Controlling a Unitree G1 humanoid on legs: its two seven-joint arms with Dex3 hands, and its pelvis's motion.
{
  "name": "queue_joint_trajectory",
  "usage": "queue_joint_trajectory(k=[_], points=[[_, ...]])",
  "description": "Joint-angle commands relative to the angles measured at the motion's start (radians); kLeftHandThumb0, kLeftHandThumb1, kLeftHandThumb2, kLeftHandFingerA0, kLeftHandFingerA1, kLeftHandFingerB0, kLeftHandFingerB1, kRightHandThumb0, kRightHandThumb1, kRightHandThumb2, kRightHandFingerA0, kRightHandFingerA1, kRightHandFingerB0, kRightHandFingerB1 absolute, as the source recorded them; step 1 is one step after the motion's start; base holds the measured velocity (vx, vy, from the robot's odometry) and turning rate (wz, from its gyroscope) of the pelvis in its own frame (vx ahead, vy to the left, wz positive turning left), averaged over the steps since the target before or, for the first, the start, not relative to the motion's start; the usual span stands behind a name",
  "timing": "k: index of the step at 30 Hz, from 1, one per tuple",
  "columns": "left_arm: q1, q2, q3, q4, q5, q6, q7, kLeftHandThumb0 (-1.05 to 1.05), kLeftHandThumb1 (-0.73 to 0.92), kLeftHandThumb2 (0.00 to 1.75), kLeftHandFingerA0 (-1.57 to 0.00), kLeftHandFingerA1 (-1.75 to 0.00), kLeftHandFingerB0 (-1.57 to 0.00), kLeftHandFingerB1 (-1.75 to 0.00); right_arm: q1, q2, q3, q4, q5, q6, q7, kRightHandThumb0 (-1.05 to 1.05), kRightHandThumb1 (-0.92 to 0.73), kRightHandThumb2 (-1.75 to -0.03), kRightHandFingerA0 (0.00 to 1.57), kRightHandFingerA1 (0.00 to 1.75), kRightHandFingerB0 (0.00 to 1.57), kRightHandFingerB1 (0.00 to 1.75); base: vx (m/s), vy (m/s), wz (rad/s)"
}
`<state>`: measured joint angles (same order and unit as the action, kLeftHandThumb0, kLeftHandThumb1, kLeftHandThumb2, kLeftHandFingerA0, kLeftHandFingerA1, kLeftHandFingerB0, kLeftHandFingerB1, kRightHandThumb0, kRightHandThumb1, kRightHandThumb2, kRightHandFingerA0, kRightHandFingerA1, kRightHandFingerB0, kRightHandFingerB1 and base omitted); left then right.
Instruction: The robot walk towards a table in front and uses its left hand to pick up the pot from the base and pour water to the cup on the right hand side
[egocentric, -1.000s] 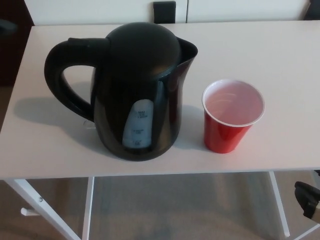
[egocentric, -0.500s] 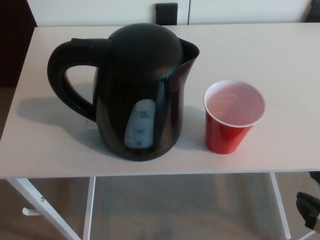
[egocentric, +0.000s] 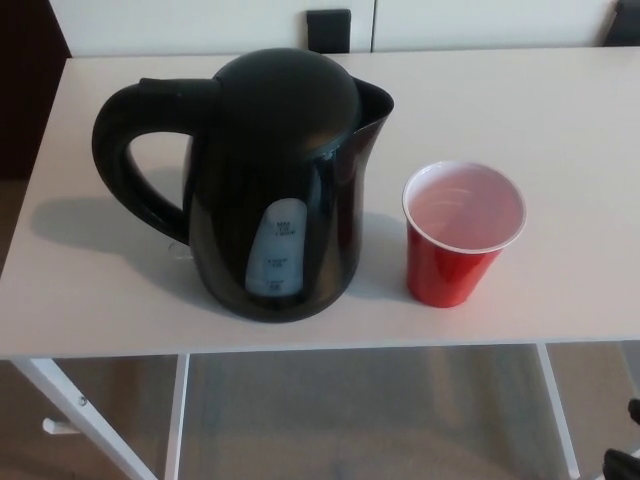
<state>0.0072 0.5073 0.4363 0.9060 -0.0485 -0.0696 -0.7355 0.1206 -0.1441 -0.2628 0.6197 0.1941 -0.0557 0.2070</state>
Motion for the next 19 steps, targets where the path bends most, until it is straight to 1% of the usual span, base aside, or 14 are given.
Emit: queue_joint_trajectory(k=[1, 5, 6, 10, 13, 14, 19], points=[[0.198, -0.126, -0.035, -0.102, 0.110, -0.043, 0.435, -0.29, 0.59, 0.65, -0.24, -0.39, -0.21, -0.35, 0.080, -0.039, -0.018, 0.032, -0.015, -0.030, -0.001, -0.01, -0.49, -0.91, 0.31, 0.56, 0.21, 0.51, 0.00, 0.000, 0.00], [0.251, -0.157, -0.063, -0.200, 0.127, -0.011, 0.438, -0.28, 0.59, 0.64, -0.24, -0.38, -0.21, -0.34, 0.085, -0.039, -0.020, 0.064, -0.011, -0.047, 0.010, 0.00, -0.50, -0.92, 0.29, 0.55, 0.19, 0.50, 0.00, 0.000, 0.00], [0.274, -0.156, -0.100, -0.230, 0.165, -0.016, 0.442, -0.33, 0.59, 0.66, -0.23, -0.38, -0.20, -0.35, 0.082, -0.034, -0.026, 0.079, -0.002, -0.045, 0.011, -0.01, -0.51, -0.92, 0.25, 0.53, 0.18, 0.50, 0.00, 0.000, 0.00], [0.324, -0.171, -0.160, -0.320, 0.206, -0.026, 0.447, -0.31, 0.61, 0.64, -0.24, -0.38, -0.23, -0.34, 0.068, -0.022, -0.025, 0.121, -0.001, -0.054, -0.001, -0.02, -0.50, -0.91, 0.26, 0.54, 0.19, 0.50, 0.00, 0.000, 0.00], [0.354, -0.194, -0.185, -0.399, 0.200, 0.012, 0.446, -0.30, 0.62, 0.63, -0.23, -0.37, -0.22, -0.33, 0.060, -0.013, -0.028, 0.143, 0.008, -0.068, 0.009, -0.02, -0.49, -0.91, 0.27, 0.54, 0.21, 0.51, 0.00, 0.000, 0.00], [0.375, -0.221, -0.205, -0.439, 0.189, 0.025, 0.437, -0.29, 0.64, 0.64, -0.21, -0.36, -0.20, -0.33, 0.057, -0.011, -0.029, 0.166, 0.008, -0.074, 0.011, -0.02, -0.49, -0.91, 0.26, 0.54, 0.20, 0.51, 0.00, 0.000, 0.00], [0.406, -0.251, -0.235, -0.461, 0.166, 0.029, 0.435, -0.31, 0.64, 0.65, -0.21, -0.36, -0.21, -0.32, 0.067, -0.015, -0.018, 0.196, -0.004, -0.103, 0.027, -0.02, -0.48, -0.91, 0.26, 0.54, 0.19, 0.51, 0.00, 0.000, 0.00]])
